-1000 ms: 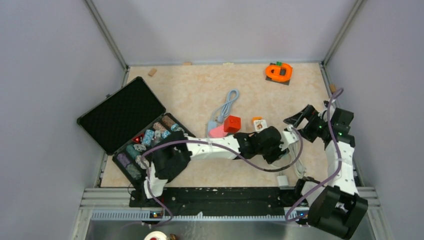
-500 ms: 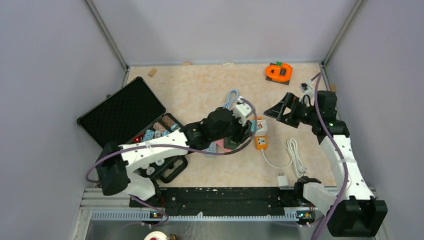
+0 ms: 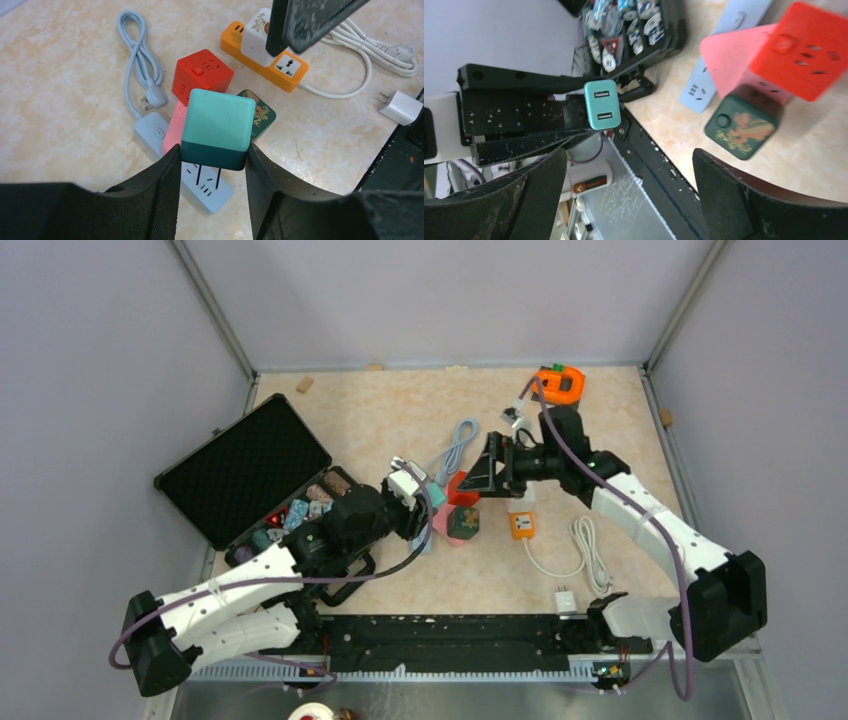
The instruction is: Insert the plug
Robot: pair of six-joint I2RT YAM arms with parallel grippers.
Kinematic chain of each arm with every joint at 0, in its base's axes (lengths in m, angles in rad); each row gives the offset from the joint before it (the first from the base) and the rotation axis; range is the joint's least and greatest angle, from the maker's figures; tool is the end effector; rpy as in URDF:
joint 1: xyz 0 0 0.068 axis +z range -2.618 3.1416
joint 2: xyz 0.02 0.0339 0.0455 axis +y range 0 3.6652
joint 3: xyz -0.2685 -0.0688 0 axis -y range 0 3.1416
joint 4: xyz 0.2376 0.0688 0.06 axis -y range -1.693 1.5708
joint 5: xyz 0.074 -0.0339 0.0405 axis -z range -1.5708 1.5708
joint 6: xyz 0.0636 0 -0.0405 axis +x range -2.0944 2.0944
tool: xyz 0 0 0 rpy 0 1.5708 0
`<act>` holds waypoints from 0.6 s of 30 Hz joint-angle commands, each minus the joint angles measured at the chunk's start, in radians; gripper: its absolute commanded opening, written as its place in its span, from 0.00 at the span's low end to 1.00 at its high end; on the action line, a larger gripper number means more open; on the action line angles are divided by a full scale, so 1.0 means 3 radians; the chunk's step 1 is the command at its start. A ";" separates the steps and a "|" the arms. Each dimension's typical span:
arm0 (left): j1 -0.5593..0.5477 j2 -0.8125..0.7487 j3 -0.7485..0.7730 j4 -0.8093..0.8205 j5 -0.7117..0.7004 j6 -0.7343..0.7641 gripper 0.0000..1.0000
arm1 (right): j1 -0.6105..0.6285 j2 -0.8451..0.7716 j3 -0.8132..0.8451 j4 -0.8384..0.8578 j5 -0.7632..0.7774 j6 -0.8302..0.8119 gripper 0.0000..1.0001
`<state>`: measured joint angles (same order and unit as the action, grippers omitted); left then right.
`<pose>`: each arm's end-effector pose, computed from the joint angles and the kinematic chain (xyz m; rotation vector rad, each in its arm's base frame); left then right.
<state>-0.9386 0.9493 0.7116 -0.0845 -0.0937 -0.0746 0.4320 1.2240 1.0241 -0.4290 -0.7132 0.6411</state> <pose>0.1460 -0.1893 0.2907 0.7511 1.7852 -0.5973 0.2298 0.1518 0.3058 -0.1961 2.3597 1.3503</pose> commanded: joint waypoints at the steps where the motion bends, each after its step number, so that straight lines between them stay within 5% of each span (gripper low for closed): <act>1: -0.0006 -0.0204 -0.0122 0.0134 -0.0047 0.0342 0.00 | 0.0339 0.0227 0.0159 0.0436 -0.0144 0.0283 0.90; 18: -0.0006 -0.0231 -0.0019 0.0107 0.0227 0.0310 0.00 | 0.0718 0.0715 0.0171 0.1169 -0.0264 0.0656 0.57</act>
<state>-0.9386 0.8928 0.6792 -0.0856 -0.0566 0.0143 0.6411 1.4117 1.0290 -0.1612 -0.7708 0.8101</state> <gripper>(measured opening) 0.476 0.619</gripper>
